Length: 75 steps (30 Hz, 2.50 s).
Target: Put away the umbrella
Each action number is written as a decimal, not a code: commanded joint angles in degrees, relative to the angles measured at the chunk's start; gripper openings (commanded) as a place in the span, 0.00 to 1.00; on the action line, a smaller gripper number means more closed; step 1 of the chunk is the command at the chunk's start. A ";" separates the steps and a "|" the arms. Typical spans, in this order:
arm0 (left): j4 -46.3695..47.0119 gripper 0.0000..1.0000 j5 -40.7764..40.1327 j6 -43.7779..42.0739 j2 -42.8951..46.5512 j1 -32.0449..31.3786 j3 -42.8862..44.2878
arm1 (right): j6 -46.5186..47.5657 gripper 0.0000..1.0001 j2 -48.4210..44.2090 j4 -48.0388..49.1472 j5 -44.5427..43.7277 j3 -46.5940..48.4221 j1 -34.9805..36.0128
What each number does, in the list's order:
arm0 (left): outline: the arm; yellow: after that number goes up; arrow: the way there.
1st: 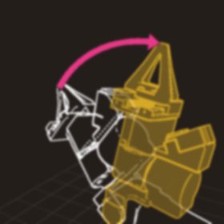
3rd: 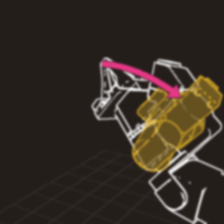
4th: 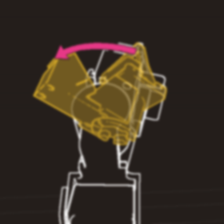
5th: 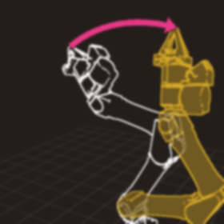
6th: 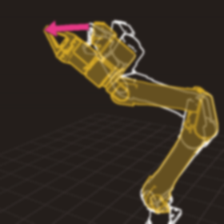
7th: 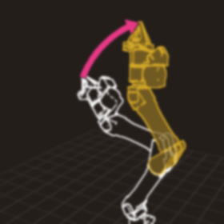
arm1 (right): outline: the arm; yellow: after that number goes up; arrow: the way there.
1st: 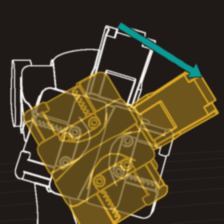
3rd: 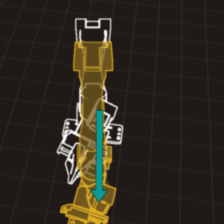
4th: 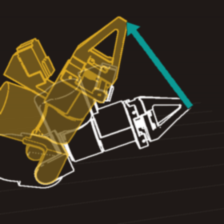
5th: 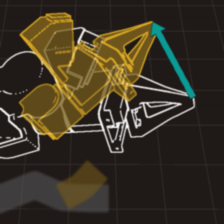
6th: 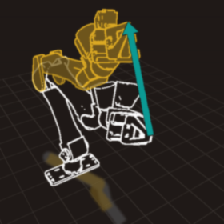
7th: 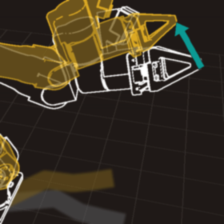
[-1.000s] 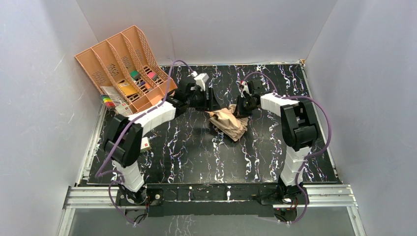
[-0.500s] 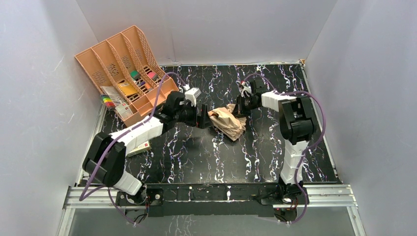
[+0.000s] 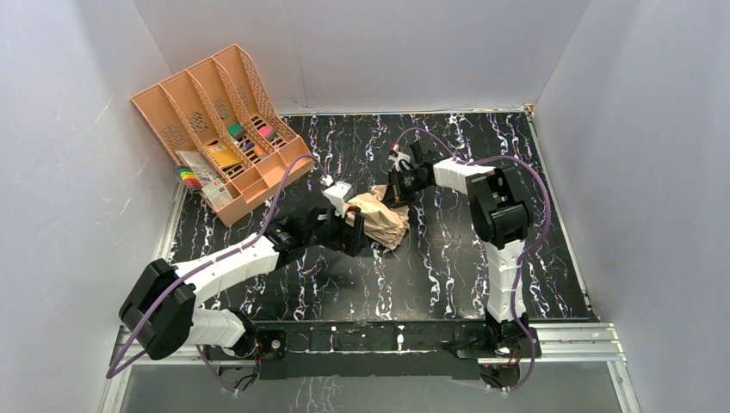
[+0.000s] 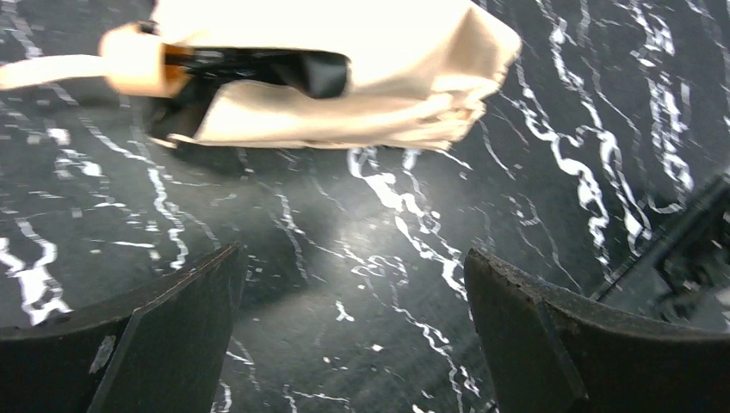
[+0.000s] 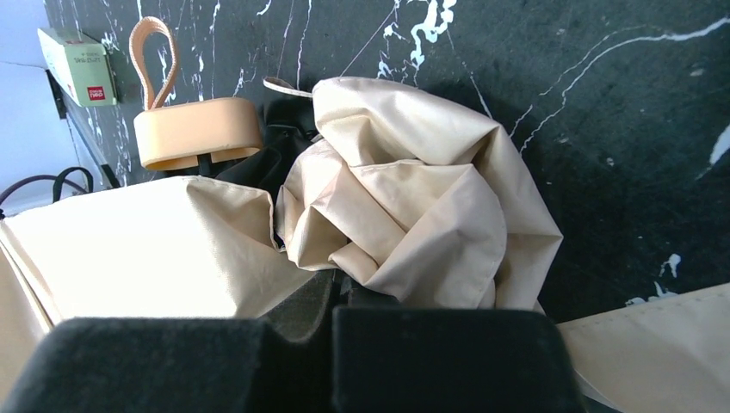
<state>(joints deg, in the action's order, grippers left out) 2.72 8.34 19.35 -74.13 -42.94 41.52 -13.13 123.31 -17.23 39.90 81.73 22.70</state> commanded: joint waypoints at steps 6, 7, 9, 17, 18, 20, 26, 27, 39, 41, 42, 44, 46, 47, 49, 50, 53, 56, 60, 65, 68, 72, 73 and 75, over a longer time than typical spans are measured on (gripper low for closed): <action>-0.77 0.94 -4.64 -7.14 -1.10 2.27 7.44 | 4.60 0.00 4.89 -7.43 -6.68 -2.01 0.86; -0.34 0.94 -2.82 -7.67 -1.87 2.88 8.44 | 4.60 0.00 4.84 -7.43 -6.61 -2.08 0.86; 0.68 0.92 0.81 -8.23 -3.82 4.43 9.84 | 4.60 0.00 4.92 -7.46 -6.46 -2.17 0.85; 4.62 0.68 12.16 -8.94 -9.17 10.88 11.51 | 4.95 0.00 4.95 -7.99 -5.57 -1.59 0.86; 4.91 0.68 13.27 -8.96 -9.60 11.27 11.67 | 4.96 0.00 4.93 -8.12 -5.54 -1.58 0.79; 5.33 0.67 15.35 -9.05 -10.45 11.55 12.10 | 4.98 0.00 5.01 -8.05 -5.53 -1.58 0.86; 6.08 0.64 18.70 -8.61 -13.16 11.65 14.65 | 4.79 0.00 5.47 -7.73 -5.10 -1.58 0.85; 6.11 0.62 18.87 -8.51 -13.99 11.60 15.12 | 4.78 0.00 5.46 -7.73 -5.03 -1.58 0.86; 5.24 0.32 23.33 -7.65 -20.17 11.73 18.96 | 5.11 0.00 5.37 -8.17 -5.09 -1.41 0.86; 4.76 0.23 23.52 -7.66 -19.79 11.74 19.25 | 5.09 0.00 5.42 -8.17 -5.32 -1.45 0.81; 4.42 0.17 23.43 -7.62 -19.37 11.74 19.59 | 5.05 0.00 5.37 -8.16 -5.42 -1.48 0.84; 3.55 0.03 22.87 -7.74 -18.40 11.74 20.17 | 5.04 0.00 5.43 -8.10 -5.80 -1.53 0.81; 2.37 0.00 22.46 -7.85 -16.77 11.74 20.74 | 5.00 0.00 5.43 -7.95 -6.22 -1.65 0.83; 1.73 0.00 22.35 -8.00 -16.04 11.74 21.24 | 4.95 0.00 5.40 -7.86 -6.24 -1.71 0.85; -0.35 0.00 22.39 -8.47 -14.38 11.74 22.21 | 4.88 0.00 5.28 -7.82 -6.60 -1.75 0.79; -1.22 0.00 22.54 -8.72 -13.43 11.74 22.67 | 4.93 0.00 5.32 -7.81 -6.73 -1.75 0.83; -4.94 0.00 24.05 -9.34 -10.89 11.74 23.93 | 4.95 0.00 5.29 -7.90 -7.17 -1.67 0.83; -8.05 0.00 26.68 -9.65 -8.67 11.74 24.47 | 4.76 0.00 5.21 -7.74 -8.05 -1.46 0.83; -11.21 0.00 31.51 -8.69 -5.56 11.33 23.29 | 4.74 0.00 5.48 -7.65 -9.95 -0.10 0.72; -13.16 0.00 29.84 -5.85 0.63 7.36 16.79 | 6.23 0.00 7.23 -10.41 -12.90 5.17 0.41; -13.18 0.00 27.06 -2.37 4.68 3.47 13.34 | 7.30 0.00 8.78 -12.66 -13.78 9.15 0.32; -12.97 0.00 23.16 1.89 8.51 -1.80 11.93 | 7.56 0.00 10.46 -14.36 -14.56 13.18 0.20; -12.85 0.00 22.89 2.86 8.96 -2.66 12.00 | 7.65 0.00 10.80 -14.66 -14.73 13.79 0.28; -13.02 0.00 21.82 3.93 9.94 -3.38 12.27 | 7.83 0.00 11.22 -15.15 -14.98 14.46 0.24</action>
<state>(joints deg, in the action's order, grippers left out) -10.94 25.02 17.54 -70.52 -43.09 52.31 -10.52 129.62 -33.45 40.36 94.63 24.77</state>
